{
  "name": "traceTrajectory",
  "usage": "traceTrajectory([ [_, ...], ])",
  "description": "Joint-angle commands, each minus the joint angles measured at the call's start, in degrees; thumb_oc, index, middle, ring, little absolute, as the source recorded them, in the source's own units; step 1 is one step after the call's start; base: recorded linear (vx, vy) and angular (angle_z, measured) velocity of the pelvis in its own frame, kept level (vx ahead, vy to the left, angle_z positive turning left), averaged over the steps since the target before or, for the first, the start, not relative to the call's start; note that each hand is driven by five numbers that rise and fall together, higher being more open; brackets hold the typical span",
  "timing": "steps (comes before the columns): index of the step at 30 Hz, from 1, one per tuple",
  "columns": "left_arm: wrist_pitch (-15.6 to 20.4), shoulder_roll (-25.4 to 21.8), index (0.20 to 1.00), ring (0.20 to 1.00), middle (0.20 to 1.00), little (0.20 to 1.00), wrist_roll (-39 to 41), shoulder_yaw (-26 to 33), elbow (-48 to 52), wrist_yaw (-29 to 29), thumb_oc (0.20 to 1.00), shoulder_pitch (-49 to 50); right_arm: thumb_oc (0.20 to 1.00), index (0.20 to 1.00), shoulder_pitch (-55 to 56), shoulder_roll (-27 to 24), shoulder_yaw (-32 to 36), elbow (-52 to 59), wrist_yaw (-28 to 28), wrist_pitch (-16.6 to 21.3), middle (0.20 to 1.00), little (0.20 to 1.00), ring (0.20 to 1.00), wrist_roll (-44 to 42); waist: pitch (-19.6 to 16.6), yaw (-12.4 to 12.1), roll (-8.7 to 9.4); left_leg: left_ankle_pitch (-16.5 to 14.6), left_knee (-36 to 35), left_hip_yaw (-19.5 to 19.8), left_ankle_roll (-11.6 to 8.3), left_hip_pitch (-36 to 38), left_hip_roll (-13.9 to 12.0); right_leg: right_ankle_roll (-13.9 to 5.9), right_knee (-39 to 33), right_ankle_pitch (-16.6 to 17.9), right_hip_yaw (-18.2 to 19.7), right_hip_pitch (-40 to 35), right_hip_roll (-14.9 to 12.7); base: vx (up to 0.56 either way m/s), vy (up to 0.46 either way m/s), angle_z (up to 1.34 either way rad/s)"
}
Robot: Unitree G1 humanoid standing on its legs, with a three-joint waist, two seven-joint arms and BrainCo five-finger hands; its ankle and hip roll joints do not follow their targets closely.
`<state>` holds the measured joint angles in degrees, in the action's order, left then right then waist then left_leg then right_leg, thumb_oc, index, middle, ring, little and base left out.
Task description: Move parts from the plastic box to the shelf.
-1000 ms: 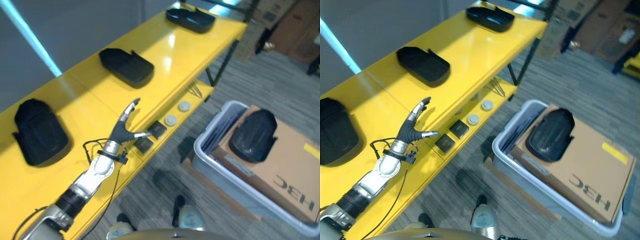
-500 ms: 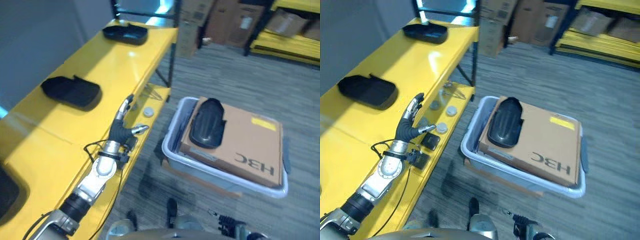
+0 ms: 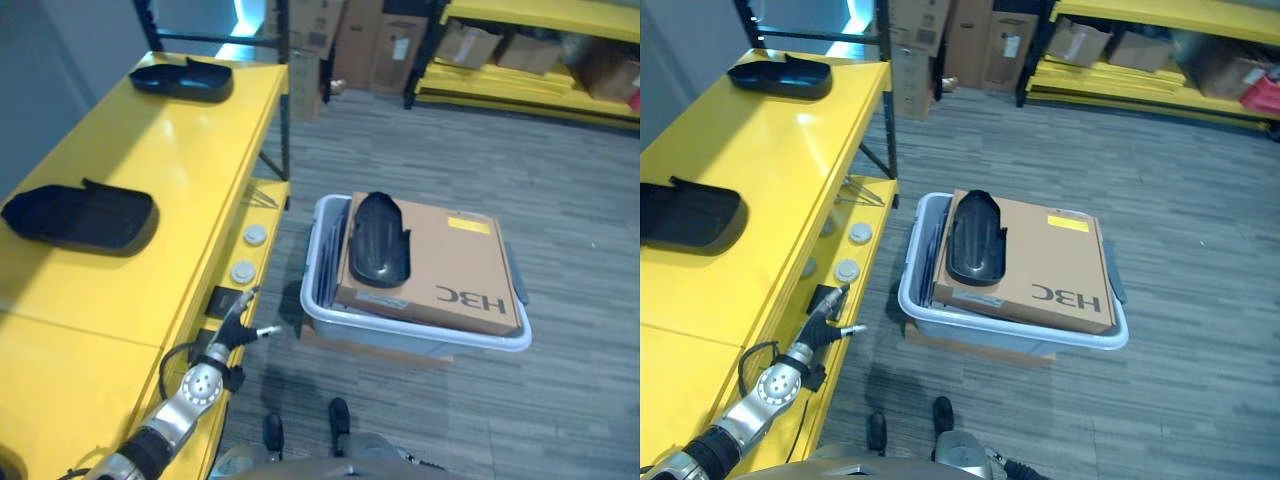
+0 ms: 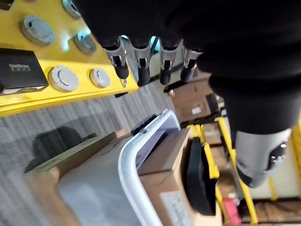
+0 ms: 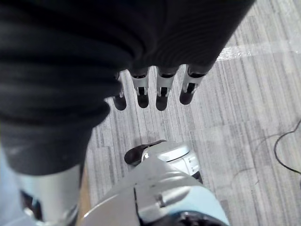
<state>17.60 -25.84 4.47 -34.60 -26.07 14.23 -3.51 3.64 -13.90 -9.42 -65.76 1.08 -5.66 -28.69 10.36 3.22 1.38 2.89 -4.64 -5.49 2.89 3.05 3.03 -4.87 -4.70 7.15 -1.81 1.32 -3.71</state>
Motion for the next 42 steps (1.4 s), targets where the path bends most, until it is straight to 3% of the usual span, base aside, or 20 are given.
traceTrajectory([
  [1, 3.4, 0.9, 1.0, 1.0, 1.0, 1.0, -0.4, 1.1, 1.0, 0.1, 1.0, -3.4, 1.0, 1.0, -1.3, -1.8, -1.4, -0.1, -2.3, 1.9, 1.0, 1.0, 1.0, 2.8, 1.7, -0.7, -1.52, -8.8, 0.7, 0.0, 0.68, 1.9, -0.8, -2.62, 5.5, -7.1, -1.6, -1.1, -2.0, 0.01, -0.154, -0.26],
  [4, 1.1, 0.7, 1.0, 1.0, 1.0, 1.0, 1.9, 1.2, -1.7, -2.1, 1.0, -3.6, 1.0, 1.0, -1.4, -2.3, -0.8, -1.0, -1.8, 3.7, 1.0, 1.0, 1.0, 3.7, 1.8, -0.5, -1.4, -9.4, 1.1, -2.6, 0.16, 2.7, -2.0, -3.95, 4.5, -5.6, -3.4, -0.6, -3.8, 0.04, -0.232, -0.35],
  [7, -1.1, 1.1, 1.0, 1.0, 1.0, 1.0, 2.4, 1.6, -3.1, -3.2, 1.0, -3.4, 1.0, 1.0, -2.0, -2.6, -1.0, -0.5, -1.0, 4.3, 1.0, 1.0, 1.0, 4.9, 2.0, -0.7, -1.16, -9.4, 1.5, -4.3, -0.37, 2.8, -3.1, -3.78, 3.8, -5.8, -4.9, -1.4, -4.0, 0.02, -0.234, -0.52],
  [9, -4.1, 3.0, 1.0, 1.0, 1.0, 1.0, 5.2, 2.3, -7.4, -2.8, 1.0, -3.3, 1.0, 1.0, -2.7, -3.0, -1.9, 0.1, -0.4, 5.0, 1.0, 1.0, 1.0, 6.7, 1.9, -0.8, -0.81, -9.1, 2.1, -5.7, -1.25, 2.7, -4.7, -2.71, 3.6, -6.8, -6.1, -2.5, -3.2, 0.05, -0.314, -0.27],
  [11, -4.3, 4.0, 1.0, 1.0, 1.0, 1.0, 5.9, 3.2, -10.4, -2.3, 1.0, -2.9, 1.0, 1.0, -3.0, -3.3, -2.6, 1.0, -0.3, 5.6, 1.0, 1.0, 1.0, 7.6, 1.9, -0.7, -0.44, -9.2, 3.7, -6.2, -1.8, 2.5, -5.9, -1.87, 4.0, -7.6, -6.7, -2.9, -2.6, 0.06, -0.248, -0.28],
  [13, -5.4, 6.9, 1.0, 1.0, 1.0, 1.0, 9.9, 6.4, -17.0, -0.1, 1.0, -1.8, 1.0, 1.0, -3.4, -4.6, -4.1, 5.5, -1.3, 6.4, 1.0, 1.0, 1.0, 9.7, 2.6, -0.4, 0.49, -9.7, 10.2, -6.2, -2.64, 0.0, -7.6, 0.23, 4.5, -8.5, -6.8, -3.5, -1.8, 0.06, -0.315, -0.21],
  [15, -5.4, 8.7, 1.0, 1.0, 1.0, 1.0, 11.2, 9.6, -22.2, 1.9, 1.0, -1.7, 1.0, 1.0, -3.6, -5.8, -5.2, 8.5, -2.8, 9.6, 1.0, 1.0, 1.0, 10.6, 4.0, -0.9, 1.15, -7.8, 19.0, -4.9, -3.54, -5.4, -8.6, 1.64, 4.8, -8.8, -6.8, -4.2, -1.6, 0.0, -0.184, -0.07],
  [17, -6.3, 9.5, 1.0, 1.0, 1.0, 1.0, 11.4, 11.5, -24.7, 3.1, 1.0, -1.8, 1.0, 1.0, -3.8, -6.4, -5.4, 10.4, -3.8, 12.4, 1.0, 1.0, 1.0, 11.2, 4.8, -1.1, 1.12, -6.5, 21.4, -4.8, -4.08, -7.9, -9.2, 2.22, 4.6, -9.0, -7.0, -4.7, -1.3, 0.02, -0.05, -0.07],
  [19, -8.0, 10.8, 1.0, 1.0, 1.0, 1.0, 9.7, 14.3, -29.1, 4.3, 1.0, -0.7, 1.0, 1.0, -3.6, -8.0, -5.6, 18.3, -7.4, 15.4, 1.0, 1.0, 1.0, 13.7, 5.4, -1.2, 0.46, -4.3, 16.3, -5.2, -5.26, -8.8, -9.5, 1.8, 4.2, -9.5, -7.5, -5.5, -0.9, 0.06, 0.063, -0.03],
  [21, -8.4, 11.4, 1.0, 1.0, 1.0, 1.0, 9.3, 15.0, -31.2, 4.9, 1.0, 0.6, 1.0, 1.0, -3.3, -8.7, -6.2, 23.4, -8.8, 15.9, 1.0, 1.0, 1.0, 16.3, 5.7, -1.2, 0.43, -4.3, 13.4, -5.1, -5.25, -8.2, -9.1, 1.47, 4.3, -10.0, -7.6, -6.1, -1.2, 0.08, 0.098, 0.15],
  [22, -10.5, 11.3, 1.0, 1.0, 1.0, 1.0, 7.5, 15.8, -33.3, 4.8, 1.0, 1.4, 1.0, 1.0, -2.9, -10.1, -6.9, 30.0, -11.6, 18.3, 1.0, 1.0, 1.0, 21.8, 5.1, -0.9, 0.71, -3.7, 9.6, -5.1, -4.96, -6.7, -8.9, 1.14, 3.6, -9.5, -8.3, -5.8, -1.5, 0.07, 0.099, -0.04],
  [26, -10.6, 10.1, 1.0, 1.0, 1.0, 1.0, 6.9, 17.0, -35.5, 4.4, 1.0, 3.2, 1.0, 1.0, -1.4, -15.0, -5.7, 44.1, -14.9, 19.6, 1.0, 1.0, 1.0, 21.9, 4.7, -0.6, 1.07, -3.5, 6.0, -4.0, -5.13, -4.5, -8.2, 0.44, 3.0, -9.4, -9.2, -5.5, -1.6, 0.07, 0.067, 0.02],
  [31, -10.4, 7.9, 1.0, 1.0, 1.0, 1.0, 11.2, 21.8, -36.4, 2.0, 1.0, 5.9, 1.0, 1.0, 1.3, -21.6, 1.7, 63.0, -17.9, 19.6, 1.0, 1.0, 1.0, 24.2, 4.0, -0.1, 1.19, -4.1, 2.2, -4.0, -4.37, -1.7, -6.9, -0.83, 3.0, -9.2, -9.1, -4.8, -1.9, 0.1, 0.09, 0.07],
  [35, -10.5, 7.8, 1.0, 1.0, 1.0, 1.0, 10.3, 22.8, -36.8, 0.4, 1.0, 6.6, 1.0, 1.0, 0.0, -23.9, 4.5, 64.6, -18.5, 19.2, 1.0, 1.0, 1.0, 23.8, 4.0, -0.7, 1.38, -4.6, 1.6, -4.4, -4.01, -1.5, -6.5, -0.97, 2.6, -9.1, -9.5, -4.5, -1.7, 0.06, 0.06, 0.1],
  [36, -10.2, 7.9, 1.0, 1.0, 1.0, 1.0, 10.2, 22.5, -36.9, 0.1, 1.0, 6.3, 1.0, 1.0, -1.6, -24.6, 4.1, 63.6, -19.2, 19.1, 1.0, 1.0, 1.0, 24.3, 4.3, -1.1, 1.39, -4.6, 1.6, -4.2, -3.91, -1.7, -6.4, -0.91, 2.5, -9.0, -9.6, -4.3, -1.7, 0.01, 0.044, 0.03],
  [38, -6.2, 7.9, 1.0, 1.0, 1.0, 1.0, 10.5, 20.7, -36.6, 1.4, 1.0, 5.0, 1.0, 1.0, -8.8, -26.8, 1.1, 59.7, -22.3, 18.4, 1.0, 1.0, 1.0, 25.5, 5.5, -3.2, 1.45, -4.9, 2.0, -3.3, -3.61, -3.1, -5.9, -0.76, 2.1, -8.9, -9.9, -3.7, -1.9, -0.01, 0.003, 0.02],
  [42, -5.3, 7.1, 1.0, 1.0, 1.0, 1.0, 12.8, 18.7, -34.1, 0.3, 1.0, 1.6, 1.0, 1.0, -21.0, -27.5, -3.4, 51.4, -27.4, 16.3, 1.0, 1.0, 1.0, 25.1, 8.2, -6.0, 1.39, -4.6, 2.8, -1.4, -3.33, -6.3, -5.5, -0.61, 2.1, -8.4, -10.7, -2.1, -2.2, -0.13, -0.032, 0.08],
])
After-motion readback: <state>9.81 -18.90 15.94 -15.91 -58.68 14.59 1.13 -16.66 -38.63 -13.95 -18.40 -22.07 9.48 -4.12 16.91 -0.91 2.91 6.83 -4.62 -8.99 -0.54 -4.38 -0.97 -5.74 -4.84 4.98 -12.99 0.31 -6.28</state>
